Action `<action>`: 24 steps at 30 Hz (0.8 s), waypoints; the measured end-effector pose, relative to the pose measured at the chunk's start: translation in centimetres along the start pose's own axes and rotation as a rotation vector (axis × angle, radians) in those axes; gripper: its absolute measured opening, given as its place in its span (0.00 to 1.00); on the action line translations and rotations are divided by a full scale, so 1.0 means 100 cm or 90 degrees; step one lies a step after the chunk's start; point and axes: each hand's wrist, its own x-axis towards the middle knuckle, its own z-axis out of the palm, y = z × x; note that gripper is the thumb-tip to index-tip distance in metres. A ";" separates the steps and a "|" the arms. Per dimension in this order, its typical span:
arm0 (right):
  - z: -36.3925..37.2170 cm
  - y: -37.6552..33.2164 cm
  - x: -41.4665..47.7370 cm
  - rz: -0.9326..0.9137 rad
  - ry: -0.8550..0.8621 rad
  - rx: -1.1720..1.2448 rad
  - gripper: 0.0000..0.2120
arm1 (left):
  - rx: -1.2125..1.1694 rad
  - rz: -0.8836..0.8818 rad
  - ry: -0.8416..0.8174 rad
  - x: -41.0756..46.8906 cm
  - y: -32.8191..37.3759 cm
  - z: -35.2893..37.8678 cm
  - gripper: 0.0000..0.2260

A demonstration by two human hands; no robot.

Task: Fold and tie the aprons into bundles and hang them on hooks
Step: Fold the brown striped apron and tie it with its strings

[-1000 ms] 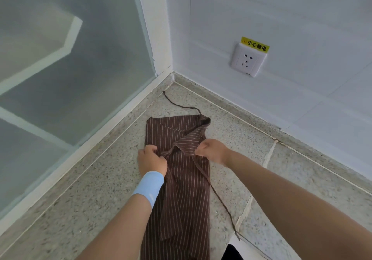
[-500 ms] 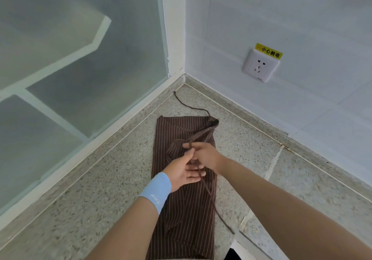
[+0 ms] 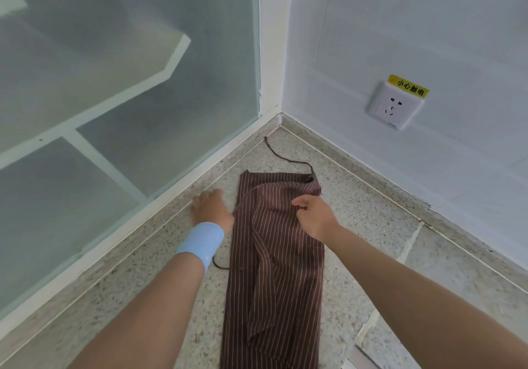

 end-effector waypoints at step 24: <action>-0.017 0.033 0.102 -0.166 -0.018 -0.435 0.32 | 0.089 0.288 -0.054 0.105 0.075 0.050 0.21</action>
